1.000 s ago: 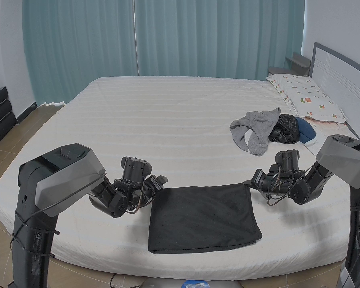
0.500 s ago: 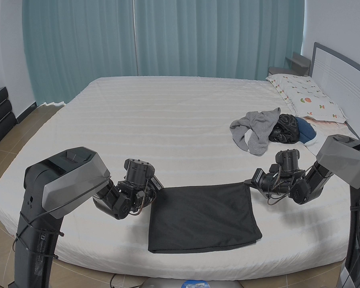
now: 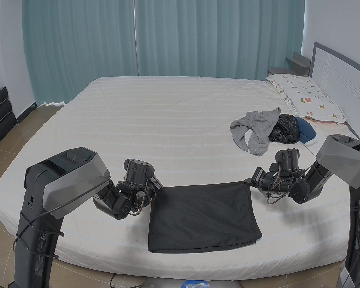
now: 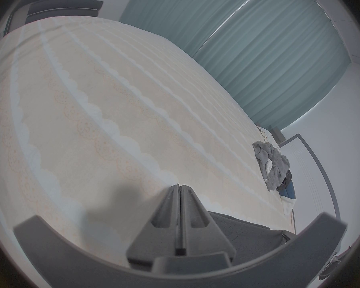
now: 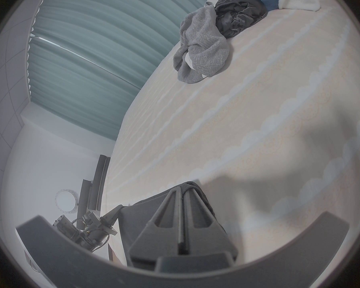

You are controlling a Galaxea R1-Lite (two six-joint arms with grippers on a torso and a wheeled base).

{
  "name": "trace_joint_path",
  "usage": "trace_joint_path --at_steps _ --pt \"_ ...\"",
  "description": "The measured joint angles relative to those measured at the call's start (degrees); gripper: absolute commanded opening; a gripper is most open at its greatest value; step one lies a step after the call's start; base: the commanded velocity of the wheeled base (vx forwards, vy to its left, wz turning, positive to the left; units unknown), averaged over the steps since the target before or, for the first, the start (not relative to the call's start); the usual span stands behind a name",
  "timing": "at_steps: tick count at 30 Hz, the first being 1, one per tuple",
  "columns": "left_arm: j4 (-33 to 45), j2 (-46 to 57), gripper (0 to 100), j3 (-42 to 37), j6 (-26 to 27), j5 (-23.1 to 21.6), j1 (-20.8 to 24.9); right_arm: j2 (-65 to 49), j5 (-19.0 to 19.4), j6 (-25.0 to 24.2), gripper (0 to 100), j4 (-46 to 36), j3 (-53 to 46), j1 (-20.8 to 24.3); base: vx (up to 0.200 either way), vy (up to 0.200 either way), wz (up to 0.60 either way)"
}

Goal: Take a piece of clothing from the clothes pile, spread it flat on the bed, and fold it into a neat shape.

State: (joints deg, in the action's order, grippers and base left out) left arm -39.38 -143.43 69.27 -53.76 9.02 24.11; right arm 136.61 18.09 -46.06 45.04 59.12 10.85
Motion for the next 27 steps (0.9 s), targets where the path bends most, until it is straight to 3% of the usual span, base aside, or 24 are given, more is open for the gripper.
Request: trace_joint_path --at_steps 8,9,11,12,21,27 --pt "0.0 -0.1 0 0.0 0.0 0.6 0.0 0.1 -0.7 0.1 0 0.2 0.0 0.2 0.000 0.000 0.00" --pt "0.0 -0.1 0 0.0 0.0 0.6 0.0 0.1 -0.6 0.2 100 0.2 0.0 0.2 0.000 0.000 0.00" --pt "0.0 -0.1 0 0.0 0.0 0.6 0.1 0.1 -0.7 0.2 100 0.2 0.0 0.3 0.000 0.000 0.00" --pt "0.0 -0.1 100 -0.1 0.0 0.6 0.1 0.1 -0.7 0.2 100 0.2 0.0 0.3 0.000 0.000 0.00" --pt "-0.1 -0.1 100 -0.1 -0.2 0.7 0.1 -0.3 -0.6 0.6 100 0.2 -1.1 0.8 0.000 0.000 0.00" --pt "-0.1 0.7 100 -1.3 -3.9 0.7 -0.2 -2.7 -0.6 1.7 100 1.0 -5.0 0.8 0.000 0.000 0.00"
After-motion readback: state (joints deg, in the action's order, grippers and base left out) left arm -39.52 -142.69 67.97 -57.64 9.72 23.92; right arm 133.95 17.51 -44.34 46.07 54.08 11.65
